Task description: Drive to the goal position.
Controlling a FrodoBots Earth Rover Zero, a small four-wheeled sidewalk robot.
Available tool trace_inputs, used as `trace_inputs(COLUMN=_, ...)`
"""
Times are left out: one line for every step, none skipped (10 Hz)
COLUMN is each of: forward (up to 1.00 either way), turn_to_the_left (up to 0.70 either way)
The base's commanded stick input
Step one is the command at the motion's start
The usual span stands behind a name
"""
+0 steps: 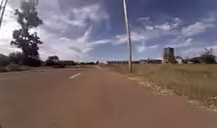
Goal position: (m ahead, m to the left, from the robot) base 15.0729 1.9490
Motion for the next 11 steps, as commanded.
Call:
trace_inputs(forward=1.00, turn_to_the_left=0.00)
trace_inputs(forward=1.00, turn_to_the_left=0.00)
trace_inputs(forward=1.00, turn_to_the_left=0.00)
trace_inputs(forward=1.00, turn_to_the_left=0.00)
trace_inputs(forward=1.00, turn_to_the_left=0.00)
trace_inputs(forward=1.00, turn_to_the_left=0.00)
trace_inputs(forward=1.00, turn_to_the_left=0.00)
trace_inputs(forward=1.00, turn_to_the_left=0.00)
trace_inputs(forward=1.00, turn_to_the_left=0.00)
trace_inputs(forward=1.00, turn_to_the_left=0.00)
trace_inputs(forward=1.00, turn_to_the_left=0.00)
